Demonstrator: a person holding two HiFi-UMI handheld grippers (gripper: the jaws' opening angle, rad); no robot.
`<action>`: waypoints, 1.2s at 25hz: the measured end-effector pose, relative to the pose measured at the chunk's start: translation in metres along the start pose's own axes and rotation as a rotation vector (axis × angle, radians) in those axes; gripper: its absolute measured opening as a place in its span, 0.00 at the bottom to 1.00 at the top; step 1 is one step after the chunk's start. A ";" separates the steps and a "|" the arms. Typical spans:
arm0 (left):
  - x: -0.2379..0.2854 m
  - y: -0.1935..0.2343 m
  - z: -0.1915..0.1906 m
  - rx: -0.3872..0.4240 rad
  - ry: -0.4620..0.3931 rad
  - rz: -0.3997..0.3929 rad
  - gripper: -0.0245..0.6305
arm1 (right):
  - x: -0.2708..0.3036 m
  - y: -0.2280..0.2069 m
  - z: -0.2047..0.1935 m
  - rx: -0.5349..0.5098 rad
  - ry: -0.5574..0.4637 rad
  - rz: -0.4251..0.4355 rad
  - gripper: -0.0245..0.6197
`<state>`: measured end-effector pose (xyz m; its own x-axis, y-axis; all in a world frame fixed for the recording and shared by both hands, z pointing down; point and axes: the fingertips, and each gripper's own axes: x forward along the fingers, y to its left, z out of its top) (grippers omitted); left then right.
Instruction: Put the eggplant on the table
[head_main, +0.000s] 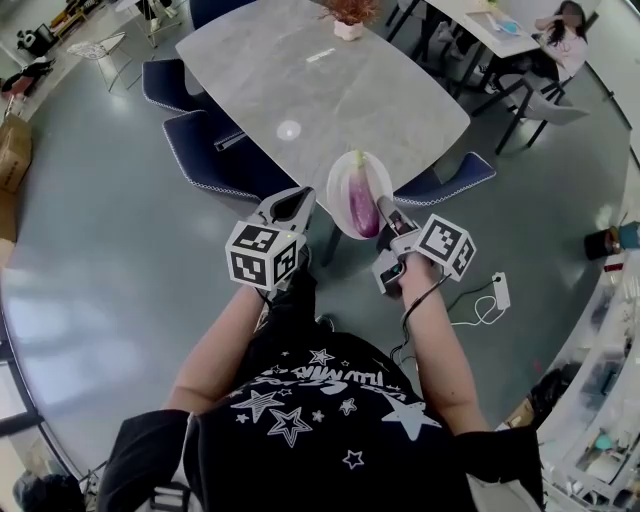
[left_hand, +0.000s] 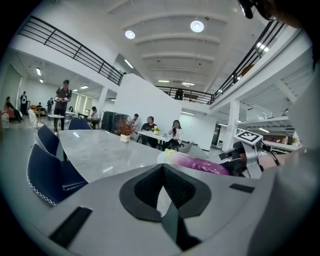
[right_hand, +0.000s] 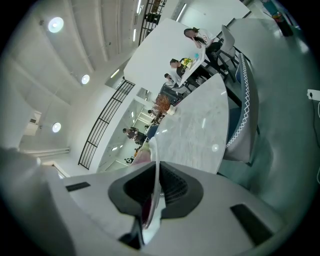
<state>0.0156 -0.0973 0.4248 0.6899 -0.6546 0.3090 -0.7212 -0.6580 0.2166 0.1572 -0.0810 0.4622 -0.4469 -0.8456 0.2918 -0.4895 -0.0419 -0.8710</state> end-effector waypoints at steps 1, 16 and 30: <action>0.005 0.004 0.002 0.001 -0.001 -0.004 0.05 | 0.004 0.000 0.003 0.001 -0.005 -0.002 0.07; 0.087 0.074 0.033 0.002 0.024 -0.045 0.05 | 0.081 -0.013 0.055 0.007 -0.028 -0.060 0.07; 0.173 0.144 0.078 0.025 0.063 -0.125 0.05 | 0.168 -0.013 0.117 0.027 -0.094 -0.121 0.07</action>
<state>0.0354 -0.3343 0.4373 0.7686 -0.5426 0.3388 -0.6275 -0.7425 0.2344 0.1755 -0.2848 0.4766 -0.3132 -0.8797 0.3577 -0.5147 -0.1593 -0.8424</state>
